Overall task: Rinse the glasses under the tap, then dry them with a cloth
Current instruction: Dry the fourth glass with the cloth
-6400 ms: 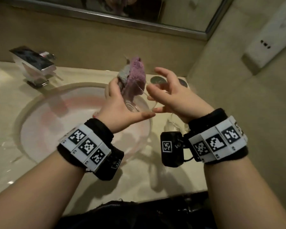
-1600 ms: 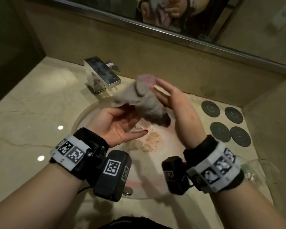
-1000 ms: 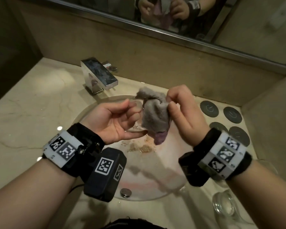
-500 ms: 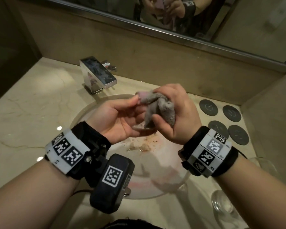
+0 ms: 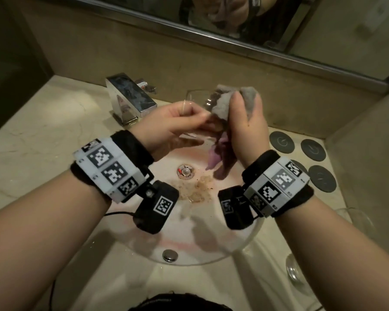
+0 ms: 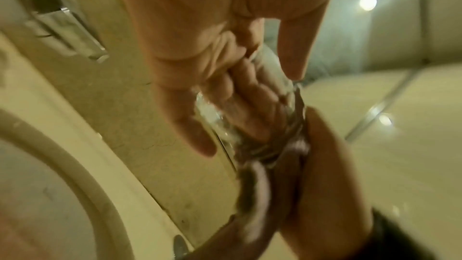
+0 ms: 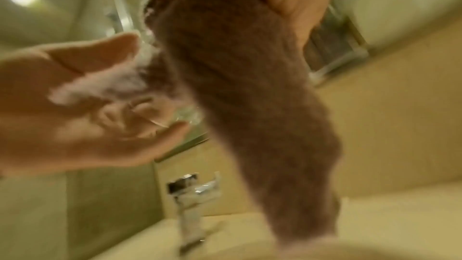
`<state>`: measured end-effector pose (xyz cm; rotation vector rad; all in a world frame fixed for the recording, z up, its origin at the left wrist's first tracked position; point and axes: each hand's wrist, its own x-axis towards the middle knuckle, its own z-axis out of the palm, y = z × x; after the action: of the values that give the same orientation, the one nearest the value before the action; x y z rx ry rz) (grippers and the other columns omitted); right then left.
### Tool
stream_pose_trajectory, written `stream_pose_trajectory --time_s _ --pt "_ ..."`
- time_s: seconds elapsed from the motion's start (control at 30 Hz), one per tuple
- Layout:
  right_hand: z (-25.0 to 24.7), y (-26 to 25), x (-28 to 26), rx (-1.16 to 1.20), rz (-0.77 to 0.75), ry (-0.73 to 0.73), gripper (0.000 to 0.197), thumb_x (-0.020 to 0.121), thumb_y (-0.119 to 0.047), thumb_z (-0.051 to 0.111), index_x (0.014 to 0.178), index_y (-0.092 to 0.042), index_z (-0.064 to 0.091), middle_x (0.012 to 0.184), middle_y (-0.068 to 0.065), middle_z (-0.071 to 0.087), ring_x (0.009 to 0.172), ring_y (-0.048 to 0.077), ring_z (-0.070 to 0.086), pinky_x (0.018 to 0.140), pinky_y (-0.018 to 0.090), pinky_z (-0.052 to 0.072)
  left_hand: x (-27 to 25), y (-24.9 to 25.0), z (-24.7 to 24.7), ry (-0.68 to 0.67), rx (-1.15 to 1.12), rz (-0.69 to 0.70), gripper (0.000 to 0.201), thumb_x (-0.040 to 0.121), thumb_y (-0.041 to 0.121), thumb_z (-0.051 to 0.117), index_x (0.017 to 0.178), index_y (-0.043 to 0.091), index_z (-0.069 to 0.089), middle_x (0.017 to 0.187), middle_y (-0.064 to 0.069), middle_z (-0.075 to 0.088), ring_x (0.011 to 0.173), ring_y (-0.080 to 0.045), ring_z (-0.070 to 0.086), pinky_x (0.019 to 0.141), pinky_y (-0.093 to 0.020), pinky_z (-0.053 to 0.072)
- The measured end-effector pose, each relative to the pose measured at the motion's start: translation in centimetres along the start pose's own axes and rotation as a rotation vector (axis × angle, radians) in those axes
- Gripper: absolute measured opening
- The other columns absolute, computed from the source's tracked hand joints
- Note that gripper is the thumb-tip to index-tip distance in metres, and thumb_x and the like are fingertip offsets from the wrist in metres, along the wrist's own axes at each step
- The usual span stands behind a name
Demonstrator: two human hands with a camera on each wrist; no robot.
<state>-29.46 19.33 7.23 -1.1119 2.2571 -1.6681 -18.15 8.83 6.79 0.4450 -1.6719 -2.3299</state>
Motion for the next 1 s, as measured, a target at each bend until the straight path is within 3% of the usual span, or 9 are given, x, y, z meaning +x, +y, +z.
stream_pose_trajectory --time_s 0.13,0.27,0.43,0.5,0.57,0.63,0.77,0.9,1.0 --pt "-1.3 0.3 0.0 -0.309 -0.423 -0.071 0.04 0.089 -0.049 0.042 0.116 -0.02 0.047 0.109 0.007 0.054 0.087 0.016 0.056 0.068 0.03 0.048 0.8 1.1 -1.4 -0.011 -0.322 -0.24 0.035 0.083 0.049 0.047 0.089 0.017 0.06 0.084 0.002 0.07 0.089 -0.016 0.067 0.086 -0.046 0.053" --pt "-1.4 0.8 0.4 -0.418 -0.687 -0.091 0.042 0.091 -0.056 0.036 0.113 -0.02 0.038 0.102 0.019 0.055 0.084 0.016 0.05 0.06 0.028 0.042 0.7 1.6 -0.4 0.043 -0.372 -0.235 0.026 0.089 0.041 0.049 0.08 0.02 0.062 0.069 0.006 0.067 0.07 -0.007 0.064 0.086 -0.046 0.051" --pt "-0.1 -0.8 -0.5 -0.094 -0.239 0.018 0.024 0.091 -0.045 0.041 0.108 -0.027 0.038 0.107 0.005 0.054 0.086 0.007 0.06 0.07 0.024 0.051 0.4 1.1 1.5 0.132 -0.201 0.128 0.023 0.093 0.029 0.049 0.079 0.012 0.054 0.062 0.005 0.062 0.059 -0.008 0.06 0.062 -0.023 0.052" --pt "0.2 -1.3 -0.5 0.166 0.037 0.063 0.01 0.098 -0.032 0.041 0.102 -0.022 0.042 0.095 -0.003 0.055 0.08 -0.005 0.058 0.071 0.015 0.048 0.3 0.8 1.7 0.128 0.007 0.293 0.02 0.09 0.027 0.053 0.079 0.01 0.054 0.065 0.003 0.068 0.065 -0.01 0.065 0.065 -0.022 0.052" --pt "0.3 -1.6 -0.2 0.399 0.282 0.058 0.008 0.099 -0.025 0.04 0.1 -0.02 0.046 0.09 -0.004 0.056 0.08 0.002 0.059 0.078 0.024 0.053 0.4 0.4 1.6 0.059 0.155 0.372 0.018 0.088 0.025 0.053 0.08 0.009 0.053 0.068 0.003 0.071 0.071 -0.008 0.069 0.068 -0.019 0.052" --pt "0.3 -1.6 -0.2 0.351 0.311 0.049 0.011 0.098 -0.026 0.04 0.098 -0.02 0.049 0.087 -0.006 0.055 0.077 0.003 0.057 0.077 0.024 0.051 0.4 -0.1 0.8 0.006 0.191 0.379 0.015 0.09 0.02 0.053 0.082 0.007 0.053 0.071 0.004 0.072 0.074 -0.007 0.069 0.07 -0.018 0.051" --pt "0.2 -1.8 0.0 0.071 0.012 0.071 0.013 0.094 -0.039 0.039 0.099 -0.03 0.045 0.098 -0.001 0.056 0.086 0.003 0.058 0.076 0.023 0.049 0.1 -0.2 -0.3 0.092 0.15 0.366 0.01 0.087 0.022 0.056 0.087 0.012 0.058 0.076 0.005 0.071 0.08 -0.01 0.066 0.078 -0.024 0.049" --pt "-0.4 -1.9 0.2 -0.183 -0.331 0.062 0.041 0.086 -0.044 0.043 0.116 -0.017 0.048 0.111 0.007 0.051 0.089 0.018 0.059 0.072 0.033 0.051 0.5 0.4 -0.9 0.286 -0.076 0.041 0.04 0.089 0.058 0.041 0.098 0.022 0.057 0.086 0.008 0.068 0.091 -0.011 0.064 0.079 -0.036 0.047" --pt "-0.5 -2.2 -0.3 -0.382 -0.587 -0.08 0.042 0.077 -0.042 0.049 0.113 -0.024 0.038 0.109 0.016 0.055 0.09 0.027 0.058 0.066 0.029 0.043 1.1 0.9 -1.8 0.171 -0.167 -0.134 0.074 0.073 0.078 0.047 0.12 0.022 0.06 0.127 -0.006 0.058 0.12 -0.025 0.054 0.088 -0.05 0.049"
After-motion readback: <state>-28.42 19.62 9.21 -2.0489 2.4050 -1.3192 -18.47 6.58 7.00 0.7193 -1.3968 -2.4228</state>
